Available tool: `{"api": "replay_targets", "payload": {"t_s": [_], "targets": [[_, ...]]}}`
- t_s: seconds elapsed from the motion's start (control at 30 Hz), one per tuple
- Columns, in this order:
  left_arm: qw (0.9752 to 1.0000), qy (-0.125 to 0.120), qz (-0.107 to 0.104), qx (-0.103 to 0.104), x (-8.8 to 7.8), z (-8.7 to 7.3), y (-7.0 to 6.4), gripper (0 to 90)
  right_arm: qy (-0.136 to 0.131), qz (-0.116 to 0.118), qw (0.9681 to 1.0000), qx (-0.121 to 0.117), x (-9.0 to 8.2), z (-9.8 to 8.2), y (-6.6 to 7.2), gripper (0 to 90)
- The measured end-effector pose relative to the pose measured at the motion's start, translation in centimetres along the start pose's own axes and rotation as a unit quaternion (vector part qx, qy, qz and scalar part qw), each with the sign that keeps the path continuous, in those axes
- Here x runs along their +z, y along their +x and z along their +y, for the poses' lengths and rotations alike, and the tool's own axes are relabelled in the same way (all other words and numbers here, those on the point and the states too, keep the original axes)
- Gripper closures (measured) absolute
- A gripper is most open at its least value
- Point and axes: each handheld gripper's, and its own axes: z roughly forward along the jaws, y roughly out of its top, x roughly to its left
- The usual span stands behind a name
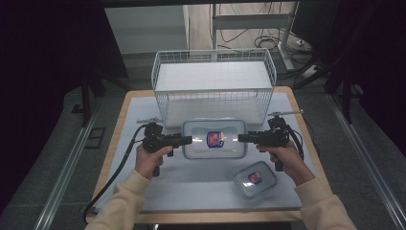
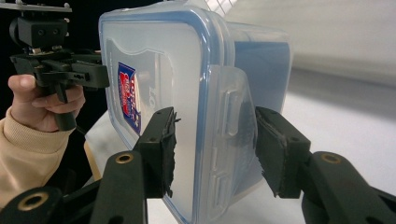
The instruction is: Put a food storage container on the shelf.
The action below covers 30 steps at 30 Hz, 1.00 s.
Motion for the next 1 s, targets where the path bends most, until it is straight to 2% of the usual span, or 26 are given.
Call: {"api": "replay_targets", "payload": {"t_s": [0.07,0.13,0.17,0.2,0.3,0.33,0.43,0.5,0.53,0.57,0.6,0.63,0.67,0.7,0.73,0.77,0.8,0.83,0.87,0.9,0.97,1.0], "targets": [[0.9999,-0.005,0.0,0.009,-0.4,1.0,-0.5,49.3,-0.009,0.001,0.9999,-0.007,-0.4,0.7,0.4,50.0],[0.9999,-0.007,0.0,0.011,-0.6,1.4,-0.7,49.4,-0.011,0.0,0.9999,-0.008,-0.6,1.0,0.6,49.9],[0.9999,-0.011,-0.001,0.013,-0.8,2.1,-0.9,49.5,-0.017,-0.001,0.9997,-0.015,-0.9,1.7,0.9,49.9],[0.9999,-0.011,-0.001,0.013,-0.8,2.1,-0.9,49.5,-0.017,-0.001,0.9997,-0.015,-0.9,1.7,0.9,49.9],[0.9996,-0.016,-0.001,0.022,-1.2,3.4,-1.4,49.5,-0.024,-0.003,0.9995,-0.022,-1.4,2.8,1.3,49.9],[0.9994,-0.019,-0.001,0.028,-1.4,4.3,-1.8,49.5,-0.029,-0.004,0.9992,-0.027,-1.8,3.5,1.7,49.9],[0.9992,-0.021,-0.002,0.033,-1.7,5.5,-2.2,49.5,-0.034,-0.005,0.9989,-0.032,-2.2,4.4,2.0,49.9],[0.999,-0.025,-0.002,0.037,-2.0,6.9,-2.5,49.4,-0.04,-0.007,0.9985,-0.036,-2.9,5.8,2.6,49.9],[0.999,-0.025,-0.002,0.037,-2.0,6.9,-2.5,49.5,-0.043,-0.007,0.9983,-0.038,-3.0,6.2,2.6,49.9],[0.9989,-0.026,-0.002,0.039,-2.2,8.0,-2.7,49.5,-0.046,-0.008,0.9981,-0.04,-3.2,6.8,2.8,49.9],[0.9989,-0.026,-0.002,0.039,-2.2,8.0,-2.7,49.5,-0.046,-0.008,0.9981,-0.04,-3.2,6.8,2.8,49.9],[0.9988,-0.027,-0.002,0.042,-2.3,8.8,-2.8,49.5,-0.047,-0.009,0.998,-0.042,-3.3,7.3,2.9,49.8],[0.9984,-0.03,-0.002,0.048,-2.6,9.9,-2.9,49.4,-0.052,-0.01,0.9975,-0.047,-3.6,8.5,3.1,49.8],[0.9984,-0.03,-0.002,0.048,-2.6,9.9,-2.9,49.4,-0.052,-0.01,0.9975,-0.047,-3.6,8.5,3.1,49.8],[0.9982,-0.032,-0.001,0.05,-2.7,10.6,-3.0,49.4,-0.053,-0.01,0.9974,-0.049,-3.7,9.0,3.2,49.8],[0.9979,-0.036,-0.001,0.053,-2.8,11.6,-2.9,49.4,-0.055,-0.009,0.9972,-0.05,-3.9,10.4,3.3,49.8],[0.9979,-0.036,-0.001,0.053,-2.8,11.6,-2.9,49.4,-0.055,-0.009,0.9972,-0.05,-3.9,10.4,3.3,49.8],[0.9978,-0.036,0.0,0.056,-2.9,12.9,-2.7,49.4,-0.056,-0.009,0.9971,-0.051,-3.9,11.6,3.2,49.8],[0.9978,-0.036,0.0,0.056,-2.9,12.9,-2.7,49.4,-0.056,-0.009,0.9971,-0.051,-3.9,11.6,3.2,49.8],[0.9979,-0.038,0.001,0.052,-2.9,14.0,-2.4,49.4,-0.058,-0.008,0.997,-0.051,-3.8,12.8,3.1,49.8],[0.9978,-0.039,0.003,0.054,-2.9,15.1,-2.2,49.4,-0.06,-0.007,0.9968,-0.052,-3.6,13.8,2.8,49.8],[0.9978,-0.039,0.003,0.054,-2.9,15.1,-2.2,49.4,-0.06,-0.007,0.9968,-0.052,-3.6,13.8,2.8,49.8]]}}
